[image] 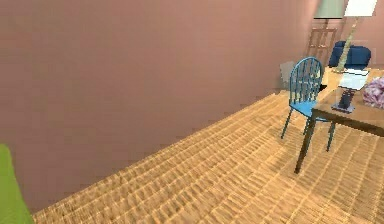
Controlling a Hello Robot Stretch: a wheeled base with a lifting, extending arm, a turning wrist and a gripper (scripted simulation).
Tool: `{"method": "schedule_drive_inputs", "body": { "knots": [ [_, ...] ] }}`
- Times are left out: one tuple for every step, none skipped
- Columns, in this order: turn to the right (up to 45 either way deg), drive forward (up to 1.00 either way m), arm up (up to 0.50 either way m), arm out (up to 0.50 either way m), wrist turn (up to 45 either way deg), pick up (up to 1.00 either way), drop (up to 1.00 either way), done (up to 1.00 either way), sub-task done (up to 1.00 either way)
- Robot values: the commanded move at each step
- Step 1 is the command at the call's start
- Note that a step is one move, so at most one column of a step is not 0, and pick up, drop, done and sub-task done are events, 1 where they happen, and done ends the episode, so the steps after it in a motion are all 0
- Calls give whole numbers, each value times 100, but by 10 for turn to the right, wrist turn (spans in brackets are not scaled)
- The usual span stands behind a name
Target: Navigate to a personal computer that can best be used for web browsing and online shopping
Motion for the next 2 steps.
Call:
{"method": "schedule_drive_inputs", "body": {
  "knots": [
    [0,35,0,0,0,0,0,0,0],
    [450,0,0,0,0,0,0,0,0]
  ]
}}
